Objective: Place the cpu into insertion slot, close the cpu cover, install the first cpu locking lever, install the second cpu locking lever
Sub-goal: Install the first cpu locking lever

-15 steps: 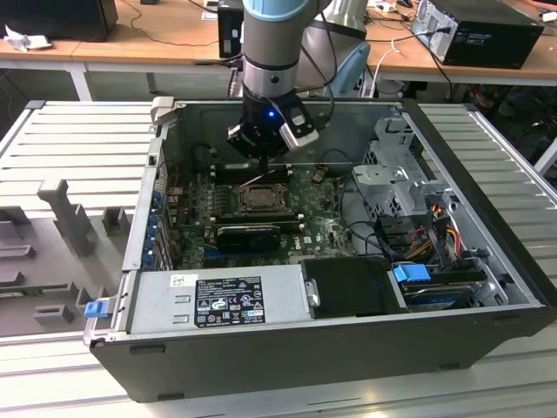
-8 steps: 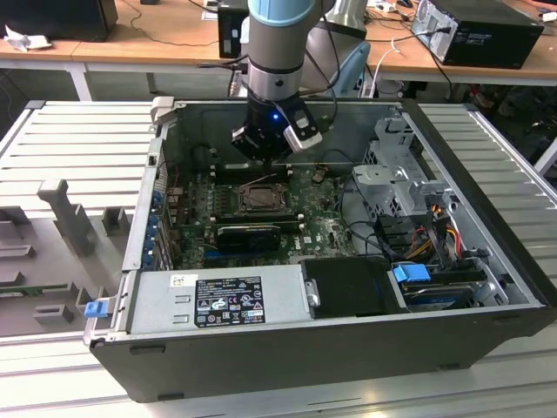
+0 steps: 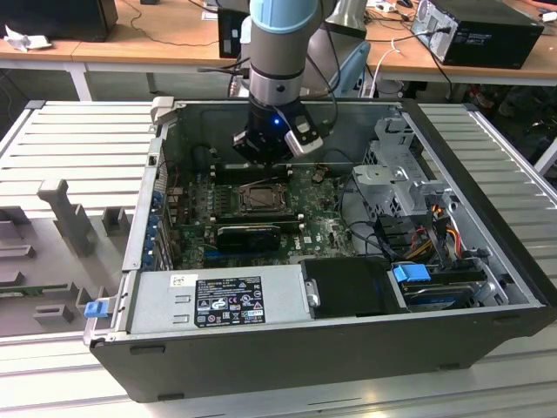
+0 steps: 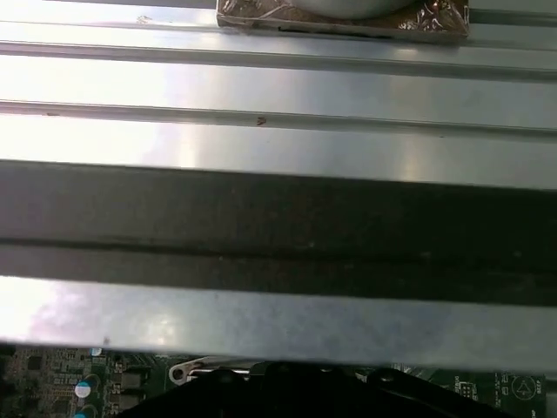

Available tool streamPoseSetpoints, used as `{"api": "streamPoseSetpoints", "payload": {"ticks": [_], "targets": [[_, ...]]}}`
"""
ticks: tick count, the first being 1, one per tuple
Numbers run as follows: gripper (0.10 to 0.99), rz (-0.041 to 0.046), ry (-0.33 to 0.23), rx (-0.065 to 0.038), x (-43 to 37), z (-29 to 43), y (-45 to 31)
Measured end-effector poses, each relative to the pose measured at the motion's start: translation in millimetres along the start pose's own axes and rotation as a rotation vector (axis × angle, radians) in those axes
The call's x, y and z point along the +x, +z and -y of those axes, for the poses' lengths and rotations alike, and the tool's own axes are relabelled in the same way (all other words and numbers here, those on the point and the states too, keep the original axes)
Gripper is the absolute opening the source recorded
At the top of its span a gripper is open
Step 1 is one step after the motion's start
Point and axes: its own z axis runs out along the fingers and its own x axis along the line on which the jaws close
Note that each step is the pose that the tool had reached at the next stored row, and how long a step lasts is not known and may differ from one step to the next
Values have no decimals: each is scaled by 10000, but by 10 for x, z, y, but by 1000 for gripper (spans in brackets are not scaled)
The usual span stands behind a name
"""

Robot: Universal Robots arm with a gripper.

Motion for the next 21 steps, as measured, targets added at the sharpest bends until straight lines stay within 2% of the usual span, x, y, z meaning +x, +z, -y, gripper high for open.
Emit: {"api": "streamPoseSetpoints", "payload": {"ticks": [7, 13, 17, 18, 21], "targets": [[106, 0, 2, 1, -42, 10, 89], [106, -3, 0, 86, -45, 13, 112], [106, -4, 0, 95, -46, 15, 129], [106, -4, 2, 84, -45, 17, 132], [106, 7, 0, -142, -46, 17, 134]]}}
